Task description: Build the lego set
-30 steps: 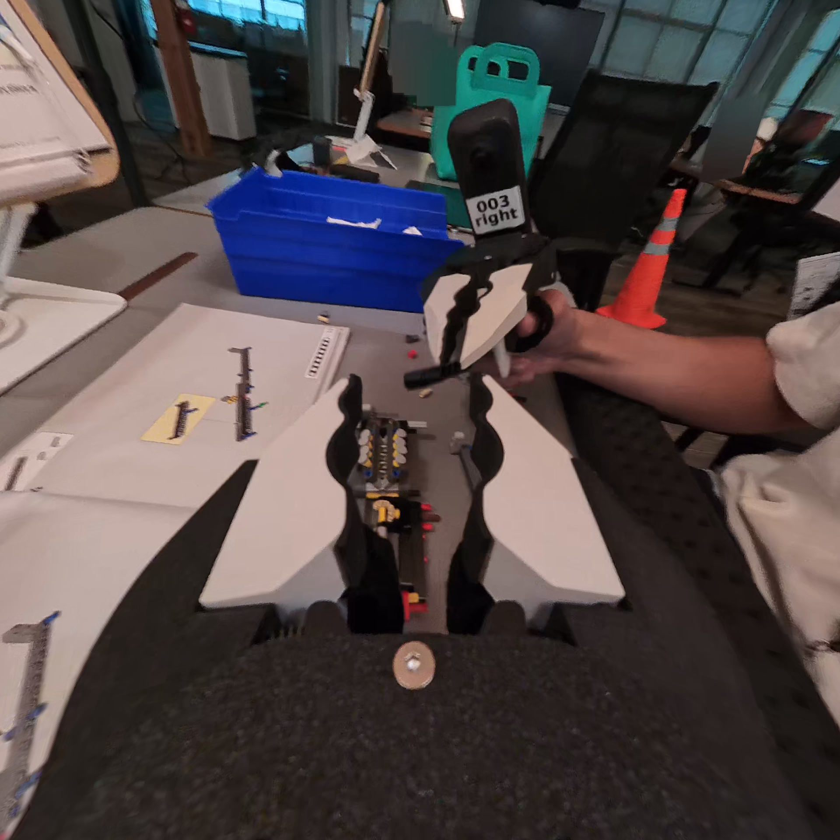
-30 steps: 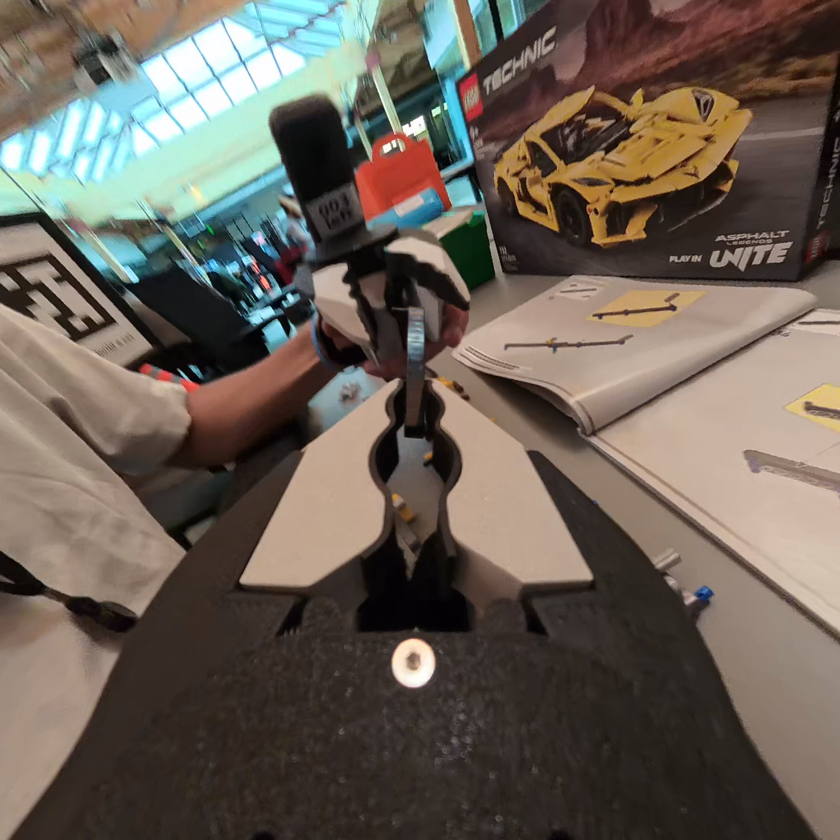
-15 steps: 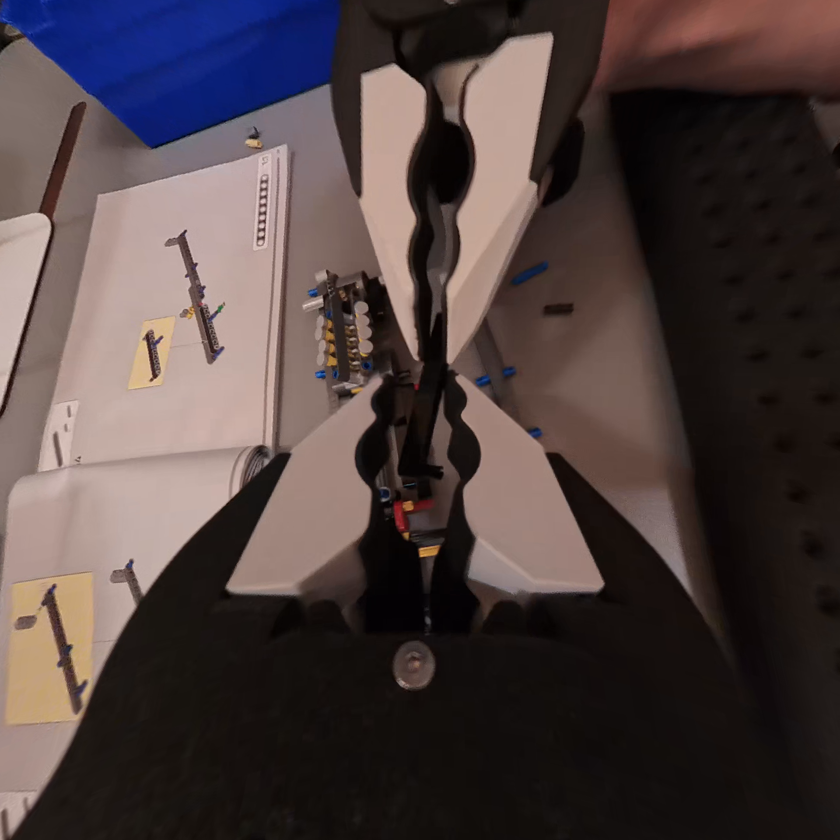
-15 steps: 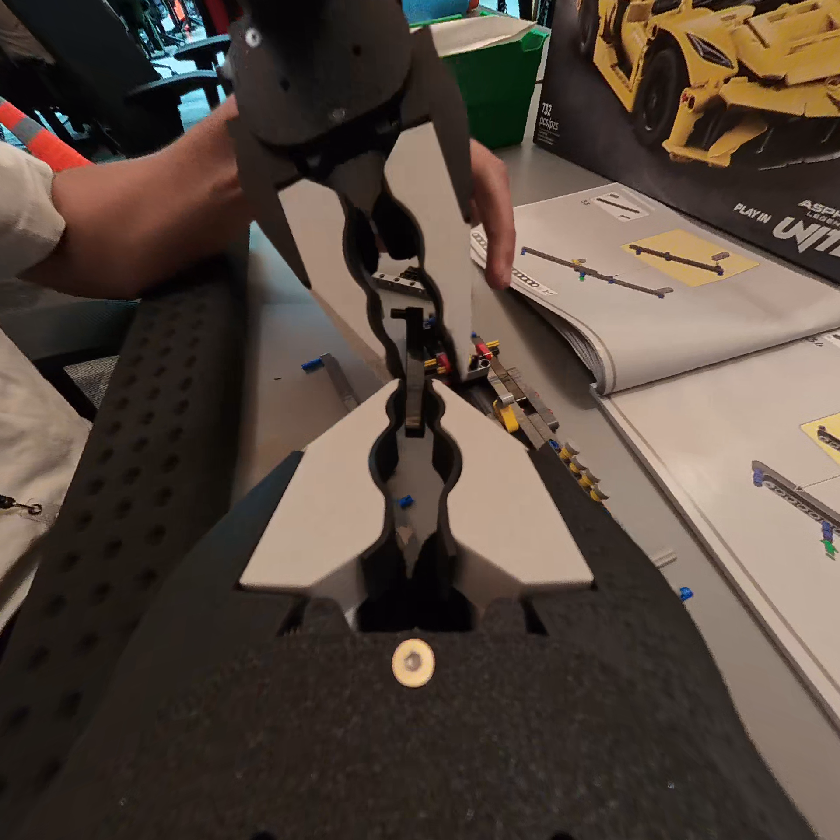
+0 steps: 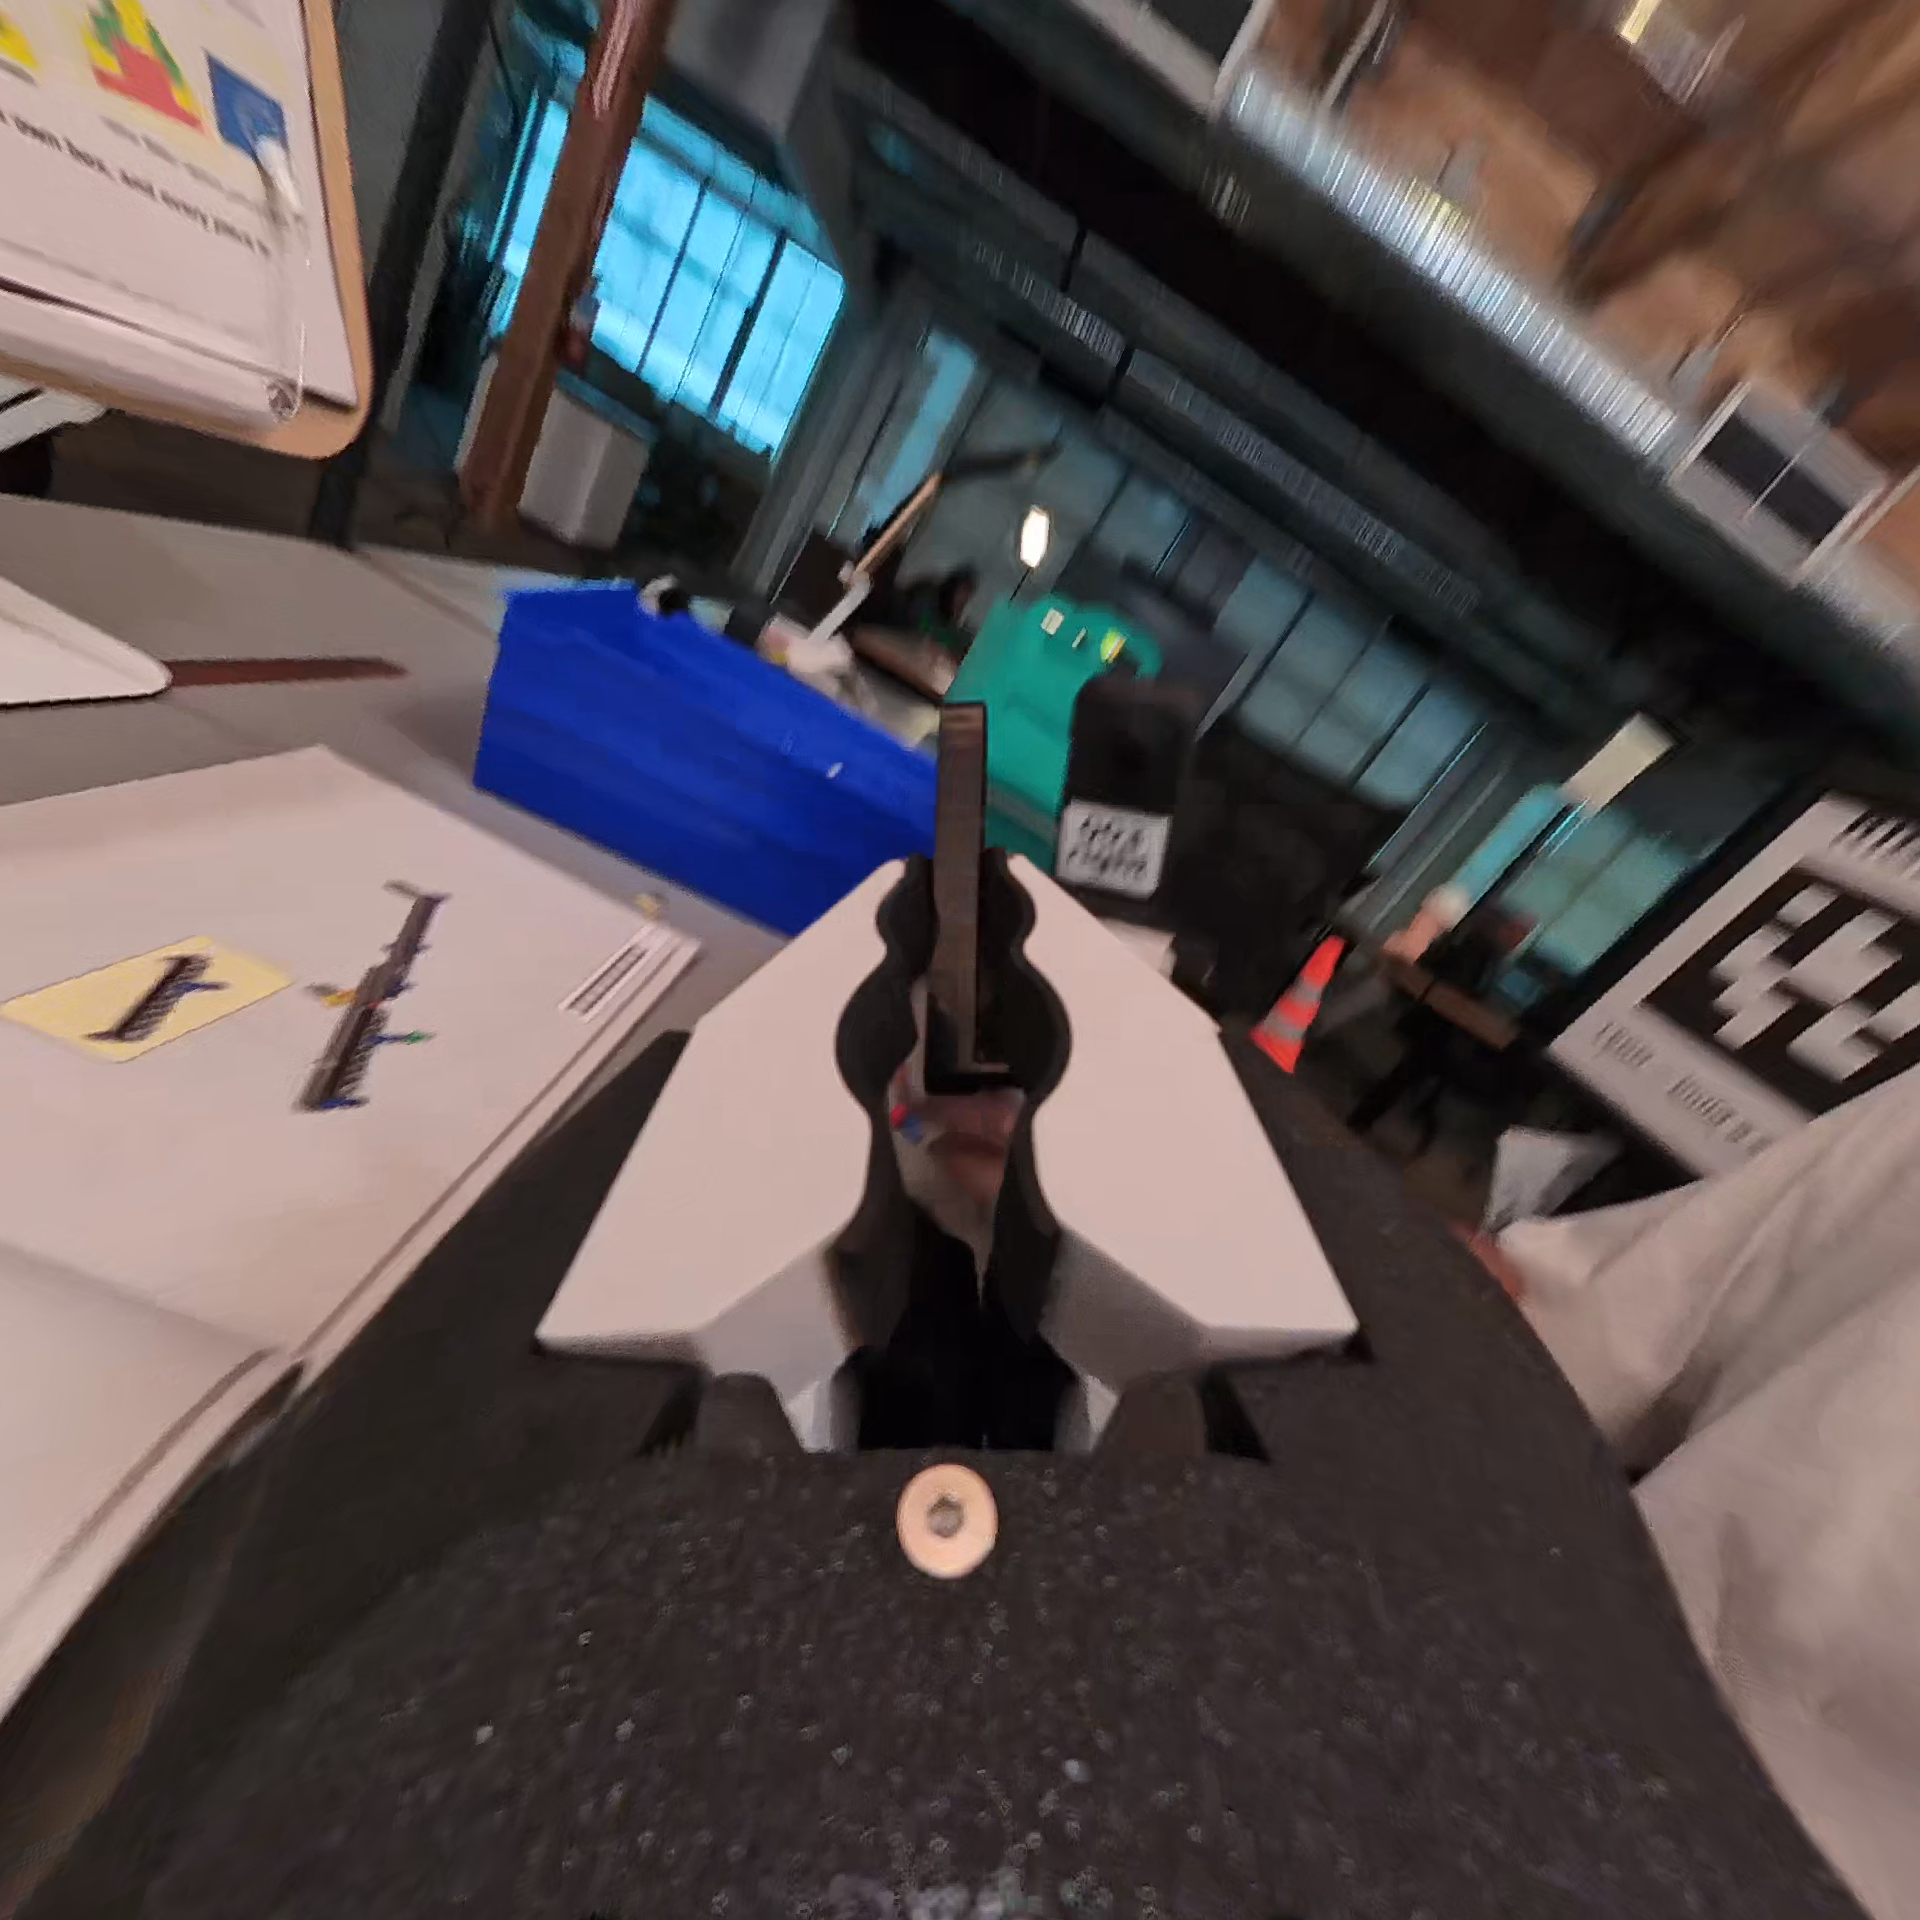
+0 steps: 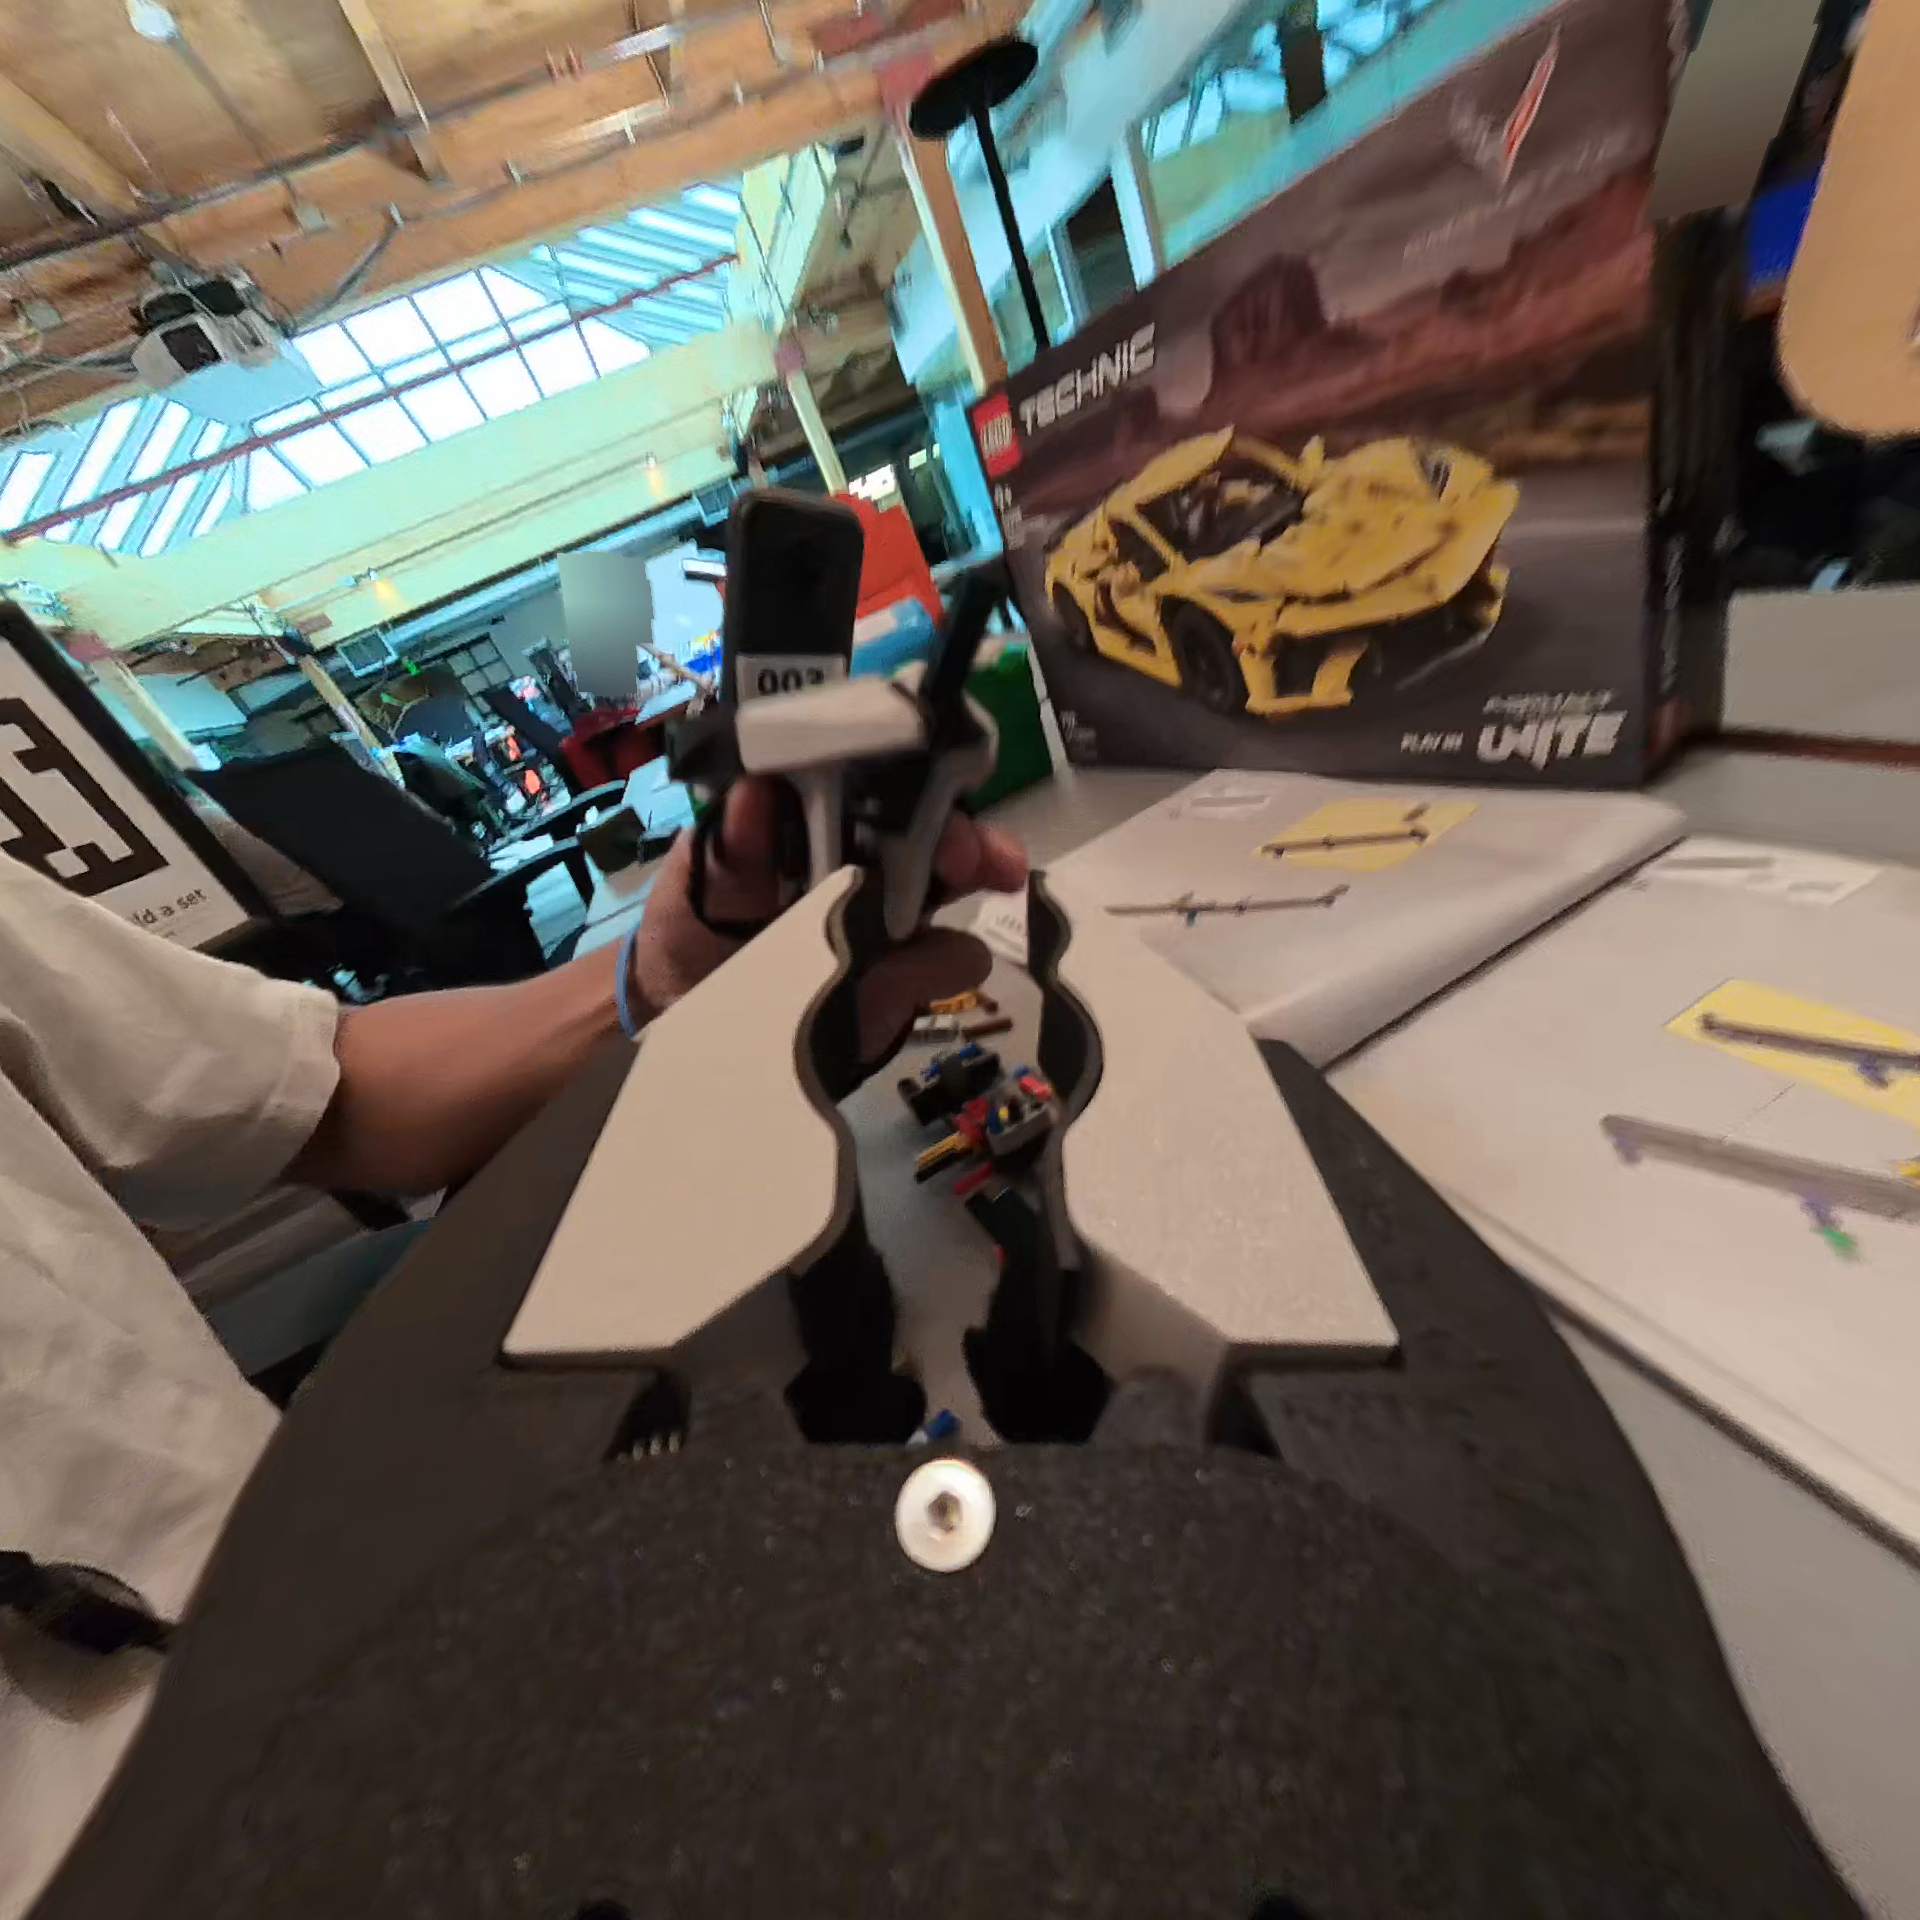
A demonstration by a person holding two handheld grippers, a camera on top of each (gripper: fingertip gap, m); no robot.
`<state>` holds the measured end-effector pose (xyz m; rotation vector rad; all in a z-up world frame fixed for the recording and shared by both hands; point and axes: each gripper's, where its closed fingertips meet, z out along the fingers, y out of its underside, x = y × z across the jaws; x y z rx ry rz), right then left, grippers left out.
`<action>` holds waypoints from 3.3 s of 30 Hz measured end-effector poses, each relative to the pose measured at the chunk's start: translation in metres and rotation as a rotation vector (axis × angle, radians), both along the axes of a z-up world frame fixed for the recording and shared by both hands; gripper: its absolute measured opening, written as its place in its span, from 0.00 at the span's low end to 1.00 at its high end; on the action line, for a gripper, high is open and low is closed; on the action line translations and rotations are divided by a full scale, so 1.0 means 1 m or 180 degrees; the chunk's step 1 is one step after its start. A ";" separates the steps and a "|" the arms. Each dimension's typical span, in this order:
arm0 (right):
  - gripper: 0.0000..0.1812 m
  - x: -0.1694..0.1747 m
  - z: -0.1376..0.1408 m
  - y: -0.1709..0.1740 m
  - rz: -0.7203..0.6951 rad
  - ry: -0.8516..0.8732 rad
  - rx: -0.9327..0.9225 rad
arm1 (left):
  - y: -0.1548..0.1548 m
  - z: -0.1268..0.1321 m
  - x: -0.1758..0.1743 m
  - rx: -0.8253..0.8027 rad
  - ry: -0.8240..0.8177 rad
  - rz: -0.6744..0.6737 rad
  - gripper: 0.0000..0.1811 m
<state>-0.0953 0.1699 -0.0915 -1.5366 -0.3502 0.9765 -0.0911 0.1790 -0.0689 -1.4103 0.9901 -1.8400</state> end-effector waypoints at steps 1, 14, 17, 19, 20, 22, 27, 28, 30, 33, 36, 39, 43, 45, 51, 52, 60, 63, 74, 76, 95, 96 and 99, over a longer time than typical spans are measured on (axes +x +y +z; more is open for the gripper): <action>0.17 -0.007 -0.007 0.002 0.0048 -0.0017 -0.0126 | 0.001 0.006 -0.001 -0.0181 -0.0142 -0.0013 0.04; 0.04 -0.030 0.016 0.002 0.0392 0.0705 -0.0162 | -0.018 0.013 0.005 -0.0864 -0.0552 -0.0440 0.04; 0.03 -0.029 0.012 -0.001 0.0495 0.0718 -0.0300 | -0.019 0.009 0.006 -0.0642 -0.0415 -0.0388 0.03; 0.03 -0.028 0.008 -0.002 0.0565 0.0727 -0.0410 | -0.017 0.007 0.005 -0.0517 -0.0328 -0.0339 0.03; 0.03 -0.029 0.007 -0.004 0.0623 0.0738 -0.0460 | -0.016 0.009 0.004 -0.0490 -0.0344 -0.0315 0.04; 0.03 -0.031 0.007 -0.006 0.0703 0.0752 -0.0502 | -0.013 0.014 0.001 -0.0522 -0.0415 -0.0282 0.04; 0.03 -0.034 0.008 -0.009 0.0836 0.0863 -0.0579 | -0.014 0.016 0.000 -0.0584 -0.0471 -0.0295 0.04; 0.03 -0.035 0.007 -0.010 0.0877 0.0872 -0.0621 | -0.013 0.017 0.000 -0.0600 -0.0492 -0.0273 0.04; 0.03 -0.038 0.006 -0.011 0.0925 0.0889 -0.0668 | -0.011 0.019 -0.001 -0.0631 -0.0523 -0.0264 0.04; 0.03 -0.039 0.006 -0.010 0.0905 0.0854 -0.0646 | -0.011 0.019 -0.001 -0.0558 -0.0498 -0.0230 0.04; 0.03 -0.041 0.008 -0.012 0.0947 0.0902 -0.0644 | -0.013 0.020 -0.002 -0.0388 -0.0456 -0.0192 0.04; 0.03 -0.043 0.009 -0.013 0.0951 0.0873 -0.0585 | -0.016 0.021 -0.003 -0.0231 -0.0427 -0.0186 0.04; 0.03 -0.045 0.010 -0.014 0.0978 0.0874 -0.0555 | -0.020 0.022 -0.003 -0.0065 -0.0374 -0.0188 0.04; 0.03 -0.045 0.010 -0.015 0.1001 0.0887 -0.0573 | -0.020 0.022 -0.003 -0.0045 -0.0350 -0.0197 0.04; 0.07 -0.032 0.004 -0.008 0.0668 0.0649 -0.0461 | 0.003 0.017 -0.011 0.0278 -0.0142 0.0102 0.04; 0.11 -0.026 0.003 -0.006 0.0516 0.0487 -0.0363 | 0.011 0.014 -0.013 0.0380 -0.0063 0.0232 0.04; 0.25 0.065 -0.039 -0.057 -0.0492 -0.1692 -0.0789 | 0.061 -0.023 -0.019 0.1286 0.0754 0.1121 0.04; 0.22 0.067 -0.102 -0.102 -0.0416 -0.2303 -0.1548 | 0.050 -0.029 -0.011 0.1331 0.0805 0.1005 0.04; 0.07 0.001 -0.134 -0.121 -0.0235 -0.2425 -0.1635 | 0.039 -0.040 -0.003 0.1361 0.0878 0.0872 0.04; 0.08 -0.006 -0.134 -0.120 -0.0169 -0.2312 -0.1768 | 0.040 -0.038 -0.004 0.1358 0.0864 0.0876 0.04; 0.02 0.002 -0.144 -0.113 -0.0453 -0.3076 -0.1895 | 0.034 -0.028 -0.005 0.1445 0.0755 0.0864 0.04; 0.02 0.007 -0.142 -0.114 -0.0430 -0.3130 -0.1877 | 0.035 -0.027 -0.006 0.1443 0.0744 0.0875 0.04; 0.02 0.050 -0.124 -0.126 -0.0356 -0.3481 -0.1967 | 0.036 -0.026 -0.007 0.1424 0.0734 0.0877 0.04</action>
